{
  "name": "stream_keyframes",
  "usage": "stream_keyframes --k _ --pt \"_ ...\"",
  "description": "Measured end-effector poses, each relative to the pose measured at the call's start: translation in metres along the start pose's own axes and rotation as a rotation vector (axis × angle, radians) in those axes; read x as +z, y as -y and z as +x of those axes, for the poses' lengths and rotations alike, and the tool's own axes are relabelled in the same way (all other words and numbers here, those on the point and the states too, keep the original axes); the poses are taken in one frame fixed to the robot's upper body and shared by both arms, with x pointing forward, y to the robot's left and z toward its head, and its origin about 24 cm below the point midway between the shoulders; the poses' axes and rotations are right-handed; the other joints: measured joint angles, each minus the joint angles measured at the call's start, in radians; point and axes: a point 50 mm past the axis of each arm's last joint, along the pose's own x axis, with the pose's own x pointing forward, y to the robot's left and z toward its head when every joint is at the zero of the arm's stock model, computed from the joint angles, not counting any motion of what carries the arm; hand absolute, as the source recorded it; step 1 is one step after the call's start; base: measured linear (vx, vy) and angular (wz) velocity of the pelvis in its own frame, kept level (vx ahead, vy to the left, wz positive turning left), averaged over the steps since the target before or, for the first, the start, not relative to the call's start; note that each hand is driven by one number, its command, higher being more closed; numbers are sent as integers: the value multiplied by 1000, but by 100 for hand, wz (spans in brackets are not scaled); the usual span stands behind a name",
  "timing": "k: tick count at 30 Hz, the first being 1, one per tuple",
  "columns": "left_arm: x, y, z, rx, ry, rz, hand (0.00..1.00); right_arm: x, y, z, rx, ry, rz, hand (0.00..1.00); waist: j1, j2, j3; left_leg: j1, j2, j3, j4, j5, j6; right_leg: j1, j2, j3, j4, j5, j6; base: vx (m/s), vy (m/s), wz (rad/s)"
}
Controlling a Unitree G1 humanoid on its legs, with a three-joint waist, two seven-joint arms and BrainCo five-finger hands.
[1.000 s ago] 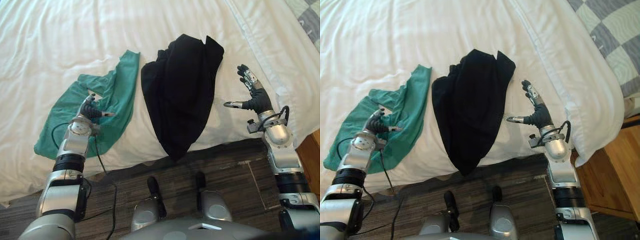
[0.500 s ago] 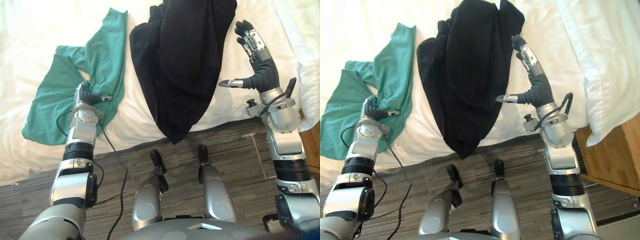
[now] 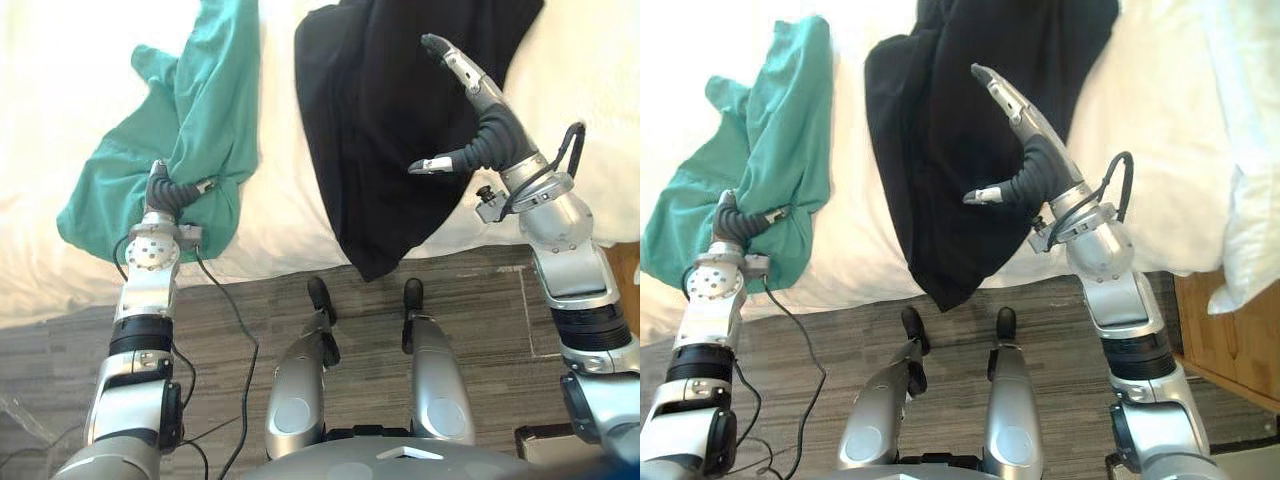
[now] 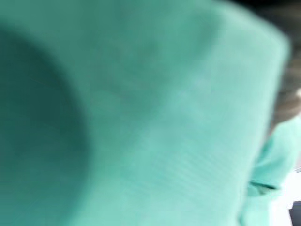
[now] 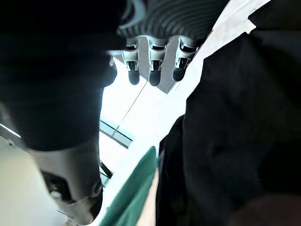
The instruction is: Tidy the bed and pick cloth on bed and put in laundry
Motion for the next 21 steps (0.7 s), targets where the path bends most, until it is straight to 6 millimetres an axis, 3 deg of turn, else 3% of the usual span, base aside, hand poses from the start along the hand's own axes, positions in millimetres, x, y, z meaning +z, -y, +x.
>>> stream_keyframes --k 3,6,10,11,13,14,15,18,21 --pt "3 8 -12 -113 47 -94 100 -4 12 11 -12 -29 -82 0 14 7 16 -29 -4 -28 19 -4 5 -1 -11 -30 -1 0 0 74 8 29" --pt "5 15 -23 -275 108 -283 100 -23 25 17 -39 -137 -131 0 48 6 29 -64 -5 -57 30 -4 6 -13 -11 -64 -2 0 0 32 -9 22" --pt "-3 30 -38 -443 168 -527 100 -46 35 25 -64 -271 -236 0 72 3 35 -125 -5 -87 48 -3 8 -43 -14 -97 -8 0 0 32 -6 26" --pt "-8 36 -45 -480 166 -595 100 -56 36 27 -47 -339 -329 0 80 0 37 -143 -5 -97 51 0 10 -52 -14 -109 -14 0 0 36 -4 27" --pt "-29 50 -58 -526 70 -670 100 -59 43 34 -51 -372 -441 0 82 -5 40 -175 -4 -109 55 3 13 -67 -14 -128 -20 1 -1 37 -5 23" --pt "-48 61 -68 -547 -39 -719 100 -59 45 39 -29 -385 -512 0 80 -17 47 -190 -3 -116 62 3 13 -73 -13 -132 -25 1 -1 30 -6 15" --pt "-68 74 -78 -555 -156 -762 100 -59 47 45 12 -399 -582 100 79 -31 54 -202 0 -122 65 4 11 -73 -13 -145 -35 2 -2 21 -5 13" --pt "-92 104 -98 -605 -324 -803 100 -62 48 50 41 -430 -613 100 74 -78 62 -228 11 -142 70 10 6 -78 -4 -171 -51 10 -13 -7 -6 13" --pt "-92 118 -101 -614 -325 -838 100 -69 49 55 42 -488 -556 100 81 -96 56 -240 18 -152 85 9 -1 -76 3 -183 -55 16 -18 -33 -9 7"
